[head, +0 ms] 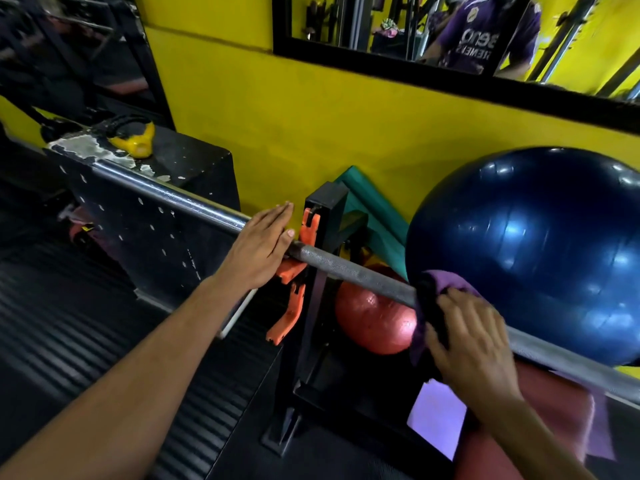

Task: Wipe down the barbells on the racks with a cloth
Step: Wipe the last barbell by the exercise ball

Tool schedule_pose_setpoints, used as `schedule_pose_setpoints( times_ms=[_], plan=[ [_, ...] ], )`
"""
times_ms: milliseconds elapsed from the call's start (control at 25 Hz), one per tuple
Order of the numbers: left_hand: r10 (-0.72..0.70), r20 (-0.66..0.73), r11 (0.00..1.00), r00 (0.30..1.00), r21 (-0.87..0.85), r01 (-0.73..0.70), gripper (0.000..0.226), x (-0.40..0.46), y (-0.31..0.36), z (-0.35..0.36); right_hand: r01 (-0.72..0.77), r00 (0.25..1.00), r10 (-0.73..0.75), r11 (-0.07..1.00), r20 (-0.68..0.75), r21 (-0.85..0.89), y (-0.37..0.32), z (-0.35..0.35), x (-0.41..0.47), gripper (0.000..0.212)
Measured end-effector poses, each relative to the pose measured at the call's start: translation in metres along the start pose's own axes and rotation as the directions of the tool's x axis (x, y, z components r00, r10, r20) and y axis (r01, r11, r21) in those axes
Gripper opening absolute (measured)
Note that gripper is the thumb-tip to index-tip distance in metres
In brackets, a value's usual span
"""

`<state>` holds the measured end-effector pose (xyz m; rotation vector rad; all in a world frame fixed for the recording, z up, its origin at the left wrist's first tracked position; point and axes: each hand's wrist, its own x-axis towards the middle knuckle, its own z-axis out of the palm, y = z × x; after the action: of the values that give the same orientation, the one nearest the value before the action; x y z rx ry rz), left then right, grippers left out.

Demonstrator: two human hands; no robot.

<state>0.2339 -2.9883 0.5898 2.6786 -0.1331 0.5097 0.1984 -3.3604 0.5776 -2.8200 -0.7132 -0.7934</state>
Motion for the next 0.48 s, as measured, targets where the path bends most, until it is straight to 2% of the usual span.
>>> schedule_pose_setpoints(
  times_ms=[80, 120, 160, 200, 280, 360, 480],
  plan=[
    [0.003, -0.004, 1.000, 1.000, 0.012, -0.003, 0.066, 0.001, 0.000, 0.000, -0.247, 0.963, 0.240, 0.968, 0.125, 0.043, 0.002, -0.022, 0.021, 0.033],
    [0.003, -0.004, 1.000, 1.000, 0.015, -0.003, 0.063, 0.001, 0.001, 0.000, -0.370, 0.906, 0.348, 0.927, 0.239, 0.053, -0.003, -0.028, 0.040, 0.031],
    [0.003, -0.004, 1.000, 1.000, 0.019, -0.003, 0.062, 0.000, 0.002, 0.000, -0.451, 0.849, 0.416, 0.892, 0.326, 0.035, -0.011, -0.028, 0.062, 0.032],
    [0.003, 0.000, 1.000, 1.000, 0.022, -0.003, 0.062, 0.000, 0.003, -0.001, -0.458, 0.829, 0.416, 0.889, 0.374, 0.027, -0.024, -0.019, 0.082, 0.034],
    [0.015, 0.022, 0.999, 1.000, 0.040, -0.015, 0.065, 0.000, 0.002, -0.003, -0.356, 0.864, 0.316, 0.934, 0.392, 0.034, -0.066, 0.004, 0.111, 0.039],
    [0.034, 0.054, 0.997, 0.998, 0.071, -0.037, 0.071, 0.001, 0.001, -0.003, -0.153, 0.953, 0.144, 0.988, 0.266, 0.010, -0.108, 0.026, 0.117, 0.039],
    [0.046, 0.094, 0.989, 0.995, 0.135, -0.058, 0.075, 0.004, -0.003, -0.005, 0.107, 0.973, -0.105, 0.994, 0.203, -0.001, -0.122, 0.041, 0.085, 0.050]
  ],
)
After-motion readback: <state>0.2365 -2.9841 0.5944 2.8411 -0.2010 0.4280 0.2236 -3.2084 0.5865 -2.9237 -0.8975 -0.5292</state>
